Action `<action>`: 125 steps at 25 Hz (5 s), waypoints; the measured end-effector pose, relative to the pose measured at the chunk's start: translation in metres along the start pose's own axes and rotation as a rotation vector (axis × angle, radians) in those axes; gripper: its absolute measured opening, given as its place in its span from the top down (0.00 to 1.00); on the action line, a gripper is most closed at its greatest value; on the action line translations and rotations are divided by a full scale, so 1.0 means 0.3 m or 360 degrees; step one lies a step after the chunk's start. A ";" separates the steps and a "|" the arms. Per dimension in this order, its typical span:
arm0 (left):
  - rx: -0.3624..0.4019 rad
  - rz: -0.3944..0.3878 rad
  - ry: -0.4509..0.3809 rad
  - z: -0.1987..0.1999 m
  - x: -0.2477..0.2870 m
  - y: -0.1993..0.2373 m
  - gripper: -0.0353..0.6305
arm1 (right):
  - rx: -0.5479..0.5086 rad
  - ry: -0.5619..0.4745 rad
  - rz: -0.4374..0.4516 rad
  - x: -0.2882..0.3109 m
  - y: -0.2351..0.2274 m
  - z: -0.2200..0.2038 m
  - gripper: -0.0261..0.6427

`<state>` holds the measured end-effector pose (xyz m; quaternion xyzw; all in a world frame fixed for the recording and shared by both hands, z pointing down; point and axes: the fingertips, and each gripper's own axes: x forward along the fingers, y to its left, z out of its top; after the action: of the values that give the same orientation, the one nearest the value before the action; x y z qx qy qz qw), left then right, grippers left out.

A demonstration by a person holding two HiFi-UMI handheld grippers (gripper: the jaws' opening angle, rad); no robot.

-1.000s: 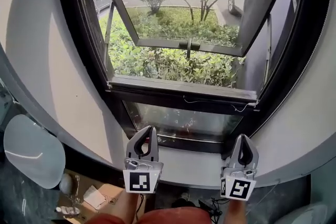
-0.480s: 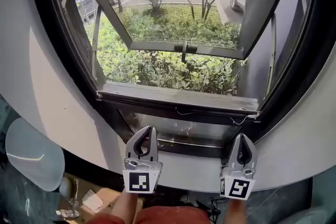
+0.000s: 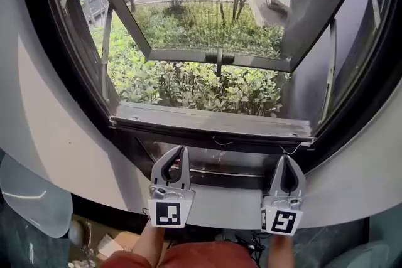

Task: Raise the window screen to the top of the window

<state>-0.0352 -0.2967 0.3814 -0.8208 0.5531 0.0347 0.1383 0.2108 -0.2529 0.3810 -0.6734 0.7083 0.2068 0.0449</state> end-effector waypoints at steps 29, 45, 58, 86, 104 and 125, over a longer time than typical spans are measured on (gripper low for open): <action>0.1350 -0.0462 0.0470 -0.258 0.105 0.026 0.71 | -0.1125 0.0451 0.0763 0.118 0.204 -0.242 0.71; 0.1717 -0.0536 0.0616 -0.333 0.147 0.054 0.71 | -0.1371 0.0607 0.0818 0.141 0.167 -0.324 0.68; 0.1556 -0.0647 0.0654 -0.332 0.141 0.054 0.75 | -0.1305 0.0663 0.0836 0.139 0.166 -0.317 0.74; 0.1581 -0.0614 0.0565 -0.192 0.167 0.081 0.86 | -0.1324 0.0557 0.0810 0.184 0.122 -0.184 0.83; 0.2049 -0.0191 0.0394 -0.002 0.248 0.125 0.88 | -0.1882 0.0453 0.0389 0.302 0.064 -0.031 0.90; 0.2166 0.0127 0.0177 0.354 0.331 0.196 0.88 | -0.2063 0.0296 0.0075 0.440 -0.024 0.304 0.90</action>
<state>-0.0405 -0.3785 0.2477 -0.5308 0.4879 -0.3578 0.5935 0.1866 -0.3441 0.2511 -0.5636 0.4557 0.5336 -0.4359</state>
